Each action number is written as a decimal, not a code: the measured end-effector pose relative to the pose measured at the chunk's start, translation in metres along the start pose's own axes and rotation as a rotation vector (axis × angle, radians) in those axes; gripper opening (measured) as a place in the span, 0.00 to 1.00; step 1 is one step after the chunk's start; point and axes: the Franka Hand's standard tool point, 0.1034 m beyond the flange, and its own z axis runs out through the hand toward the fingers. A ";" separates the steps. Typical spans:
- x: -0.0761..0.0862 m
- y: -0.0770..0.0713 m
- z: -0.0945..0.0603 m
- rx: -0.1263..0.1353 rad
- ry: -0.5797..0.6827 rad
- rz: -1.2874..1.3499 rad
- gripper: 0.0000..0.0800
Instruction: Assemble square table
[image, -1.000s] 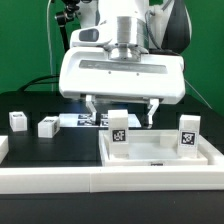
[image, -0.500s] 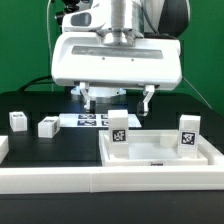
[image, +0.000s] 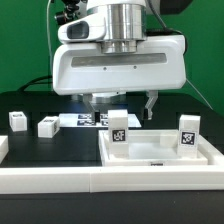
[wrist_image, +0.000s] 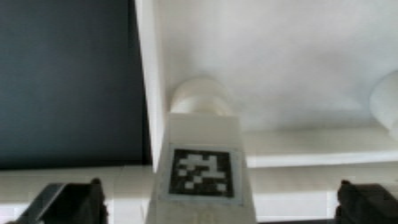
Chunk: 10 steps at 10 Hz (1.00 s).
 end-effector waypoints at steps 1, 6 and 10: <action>-0.002 0.000 0.002 0.012 -0.059 0.000 0.81; 0.005 0.007 0.000 0.031 -0.158 -0.004 0.81; 0.009 0.009 -0.002 0.030 -0.150 -0.002 0.81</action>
Offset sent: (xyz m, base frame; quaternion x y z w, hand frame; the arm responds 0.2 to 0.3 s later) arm 0.0086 -0.0066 0.0030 -0.0028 -0.0010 -0.0104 0.9999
